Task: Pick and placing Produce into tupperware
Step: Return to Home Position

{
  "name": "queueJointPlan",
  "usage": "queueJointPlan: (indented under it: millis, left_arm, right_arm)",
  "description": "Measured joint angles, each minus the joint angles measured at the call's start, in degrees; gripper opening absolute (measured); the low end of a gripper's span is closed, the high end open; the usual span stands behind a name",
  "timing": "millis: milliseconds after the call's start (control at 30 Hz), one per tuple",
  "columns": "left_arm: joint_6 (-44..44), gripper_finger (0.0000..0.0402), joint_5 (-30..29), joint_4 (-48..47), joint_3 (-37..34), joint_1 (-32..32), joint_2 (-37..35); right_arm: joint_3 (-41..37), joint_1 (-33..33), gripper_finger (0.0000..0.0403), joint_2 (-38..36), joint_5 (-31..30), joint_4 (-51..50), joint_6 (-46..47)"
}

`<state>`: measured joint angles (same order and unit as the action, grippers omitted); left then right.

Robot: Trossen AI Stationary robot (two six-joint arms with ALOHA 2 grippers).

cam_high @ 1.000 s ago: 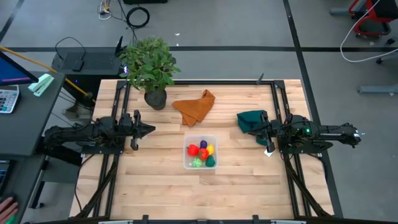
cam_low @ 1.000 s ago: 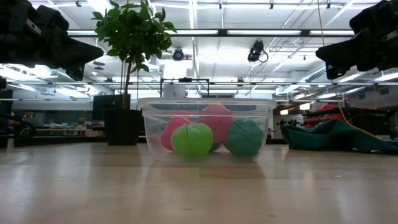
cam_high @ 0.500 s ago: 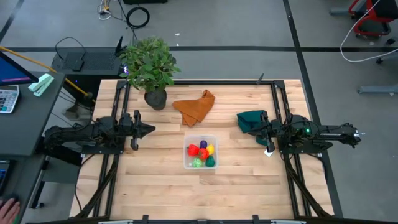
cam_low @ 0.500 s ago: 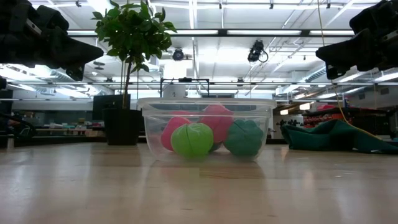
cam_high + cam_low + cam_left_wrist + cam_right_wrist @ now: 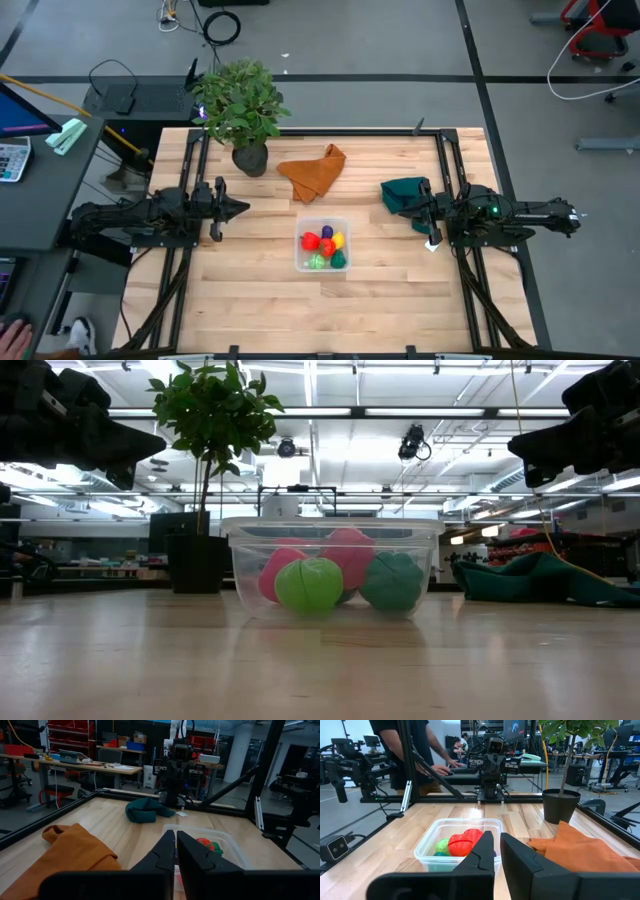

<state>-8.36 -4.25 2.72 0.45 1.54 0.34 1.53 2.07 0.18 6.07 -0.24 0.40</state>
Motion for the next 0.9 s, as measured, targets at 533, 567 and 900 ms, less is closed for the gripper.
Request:
queueJointPlan:
  millis: [533,567,900]
  left_arm:
    - [0.0,0.0029,0.0,0.0,0.01,0.0,0.01]
    - [0.0,0.0027,0.01,0.0,0.01,-0.01,0.0]
    - [0.0,0.0032,0.01,0.0,0.01,-0.01,0.01]
  right_arm:
    - [0.01,0.02,0.0001,-0.02,0.0,0.01,0.0]
    - [0.01,0.02,0.0001,-0.01,0.0,-0.01,0.0]
    - [0.01,0.0,0.0001,0.0,0.0,-0.02,0.0]
